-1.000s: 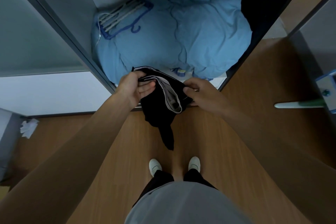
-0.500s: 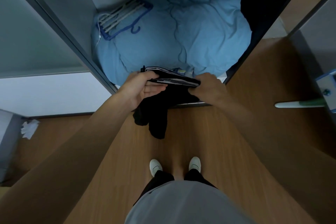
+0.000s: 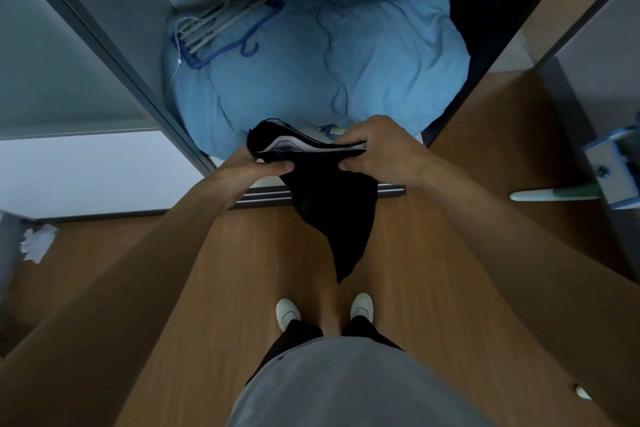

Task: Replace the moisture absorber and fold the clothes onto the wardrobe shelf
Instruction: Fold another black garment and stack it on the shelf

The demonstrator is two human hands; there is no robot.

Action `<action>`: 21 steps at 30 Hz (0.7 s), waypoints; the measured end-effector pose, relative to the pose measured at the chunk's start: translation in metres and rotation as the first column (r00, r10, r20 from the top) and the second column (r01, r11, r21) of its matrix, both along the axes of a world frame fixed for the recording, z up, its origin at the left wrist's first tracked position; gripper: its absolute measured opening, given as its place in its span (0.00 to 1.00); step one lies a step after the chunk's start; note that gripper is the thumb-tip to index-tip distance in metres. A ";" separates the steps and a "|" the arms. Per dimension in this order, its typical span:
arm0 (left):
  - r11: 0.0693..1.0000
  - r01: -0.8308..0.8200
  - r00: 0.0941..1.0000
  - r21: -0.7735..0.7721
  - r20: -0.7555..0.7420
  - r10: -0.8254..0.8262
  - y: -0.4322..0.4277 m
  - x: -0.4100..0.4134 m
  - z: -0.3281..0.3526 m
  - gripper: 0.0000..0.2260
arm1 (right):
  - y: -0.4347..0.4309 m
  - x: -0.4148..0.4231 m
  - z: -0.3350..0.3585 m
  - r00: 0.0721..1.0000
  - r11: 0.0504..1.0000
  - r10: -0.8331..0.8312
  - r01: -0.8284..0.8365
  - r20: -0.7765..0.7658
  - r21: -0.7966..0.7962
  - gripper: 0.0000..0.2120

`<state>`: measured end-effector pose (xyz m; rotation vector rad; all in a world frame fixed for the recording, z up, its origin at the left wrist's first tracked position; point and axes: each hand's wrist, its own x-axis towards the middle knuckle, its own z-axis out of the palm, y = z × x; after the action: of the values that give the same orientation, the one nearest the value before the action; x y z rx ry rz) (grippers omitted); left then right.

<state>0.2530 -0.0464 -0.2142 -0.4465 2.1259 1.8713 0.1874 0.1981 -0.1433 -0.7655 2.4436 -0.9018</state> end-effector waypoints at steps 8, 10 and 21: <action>0.932 -0.116 0.974 0.344 -0.143 0.174 0.023 -0.004 0.008 0.23 | 0.040 -0.002 0.002 0.833 0.773 -0.344 0.513 0.433 -0.372 0.14; 0.921 -0.097 0.975 0.378 -0.151 0.165 0.030 -0.006 0.010 0.21 | 0.046 0.001 -0.007 0.753 0.796 -0.300 0.536 0.586 -0.282 0.13; 0.982 -0.086 0.993 0.170 -0.060 0.098 0.012 0.005 0.005 0.23 | 0.024 0.010 -0.024 0.809 0.790 -0.256 0.490 0.529 -0.367 0.11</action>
<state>0.2582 -0.0348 -0.2087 -0.4567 1.9991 2.1254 0.1970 0.2219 -0.1673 -0.1395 1.9784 -1.6937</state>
